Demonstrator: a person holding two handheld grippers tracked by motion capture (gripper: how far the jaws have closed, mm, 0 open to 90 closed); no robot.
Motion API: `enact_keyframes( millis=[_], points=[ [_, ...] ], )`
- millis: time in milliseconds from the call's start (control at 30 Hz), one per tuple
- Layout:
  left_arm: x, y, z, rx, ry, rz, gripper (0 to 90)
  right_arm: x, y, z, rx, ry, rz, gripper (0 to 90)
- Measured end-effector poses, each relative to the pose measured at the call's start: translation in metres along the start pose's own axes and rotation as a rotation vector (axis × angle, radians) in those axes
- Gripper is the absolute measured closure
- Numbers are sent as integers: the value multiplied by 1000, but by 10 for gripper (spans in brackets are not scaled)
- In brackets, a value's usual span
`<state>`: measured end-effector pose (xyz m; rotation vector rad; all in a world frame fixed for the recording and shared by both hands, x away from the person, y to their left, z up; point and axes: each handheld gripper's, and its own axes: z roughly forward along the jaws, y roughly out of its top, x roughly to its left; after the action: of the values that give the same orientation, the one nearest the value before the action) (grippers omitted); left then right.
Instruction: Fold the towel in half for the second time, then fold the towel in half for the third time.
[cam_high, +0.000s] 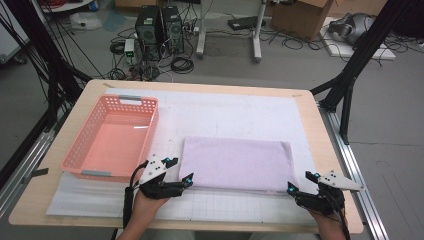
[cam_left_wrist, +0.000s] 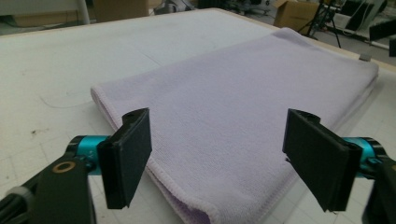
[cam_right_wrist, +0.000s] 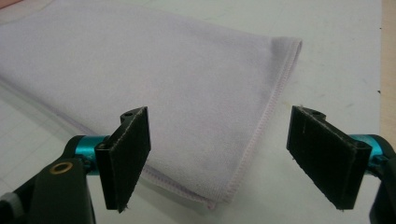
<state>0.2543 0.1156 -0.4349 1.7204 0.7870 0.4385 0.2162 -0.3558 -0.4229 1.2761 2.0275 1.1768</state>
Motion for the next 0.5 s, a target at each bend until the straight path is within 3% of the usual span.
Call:
enact_keyframes(
  millis=[167, 500],
  points=[
    [2, 1, -4, -20, 13, -19, 214, -1, 1, -1, -16, -10, -2, 203],
    [4, -1, -3, 18, 9, -33, 237, -5, 0, -1, -24, -21, 22, 204]
  ],
)
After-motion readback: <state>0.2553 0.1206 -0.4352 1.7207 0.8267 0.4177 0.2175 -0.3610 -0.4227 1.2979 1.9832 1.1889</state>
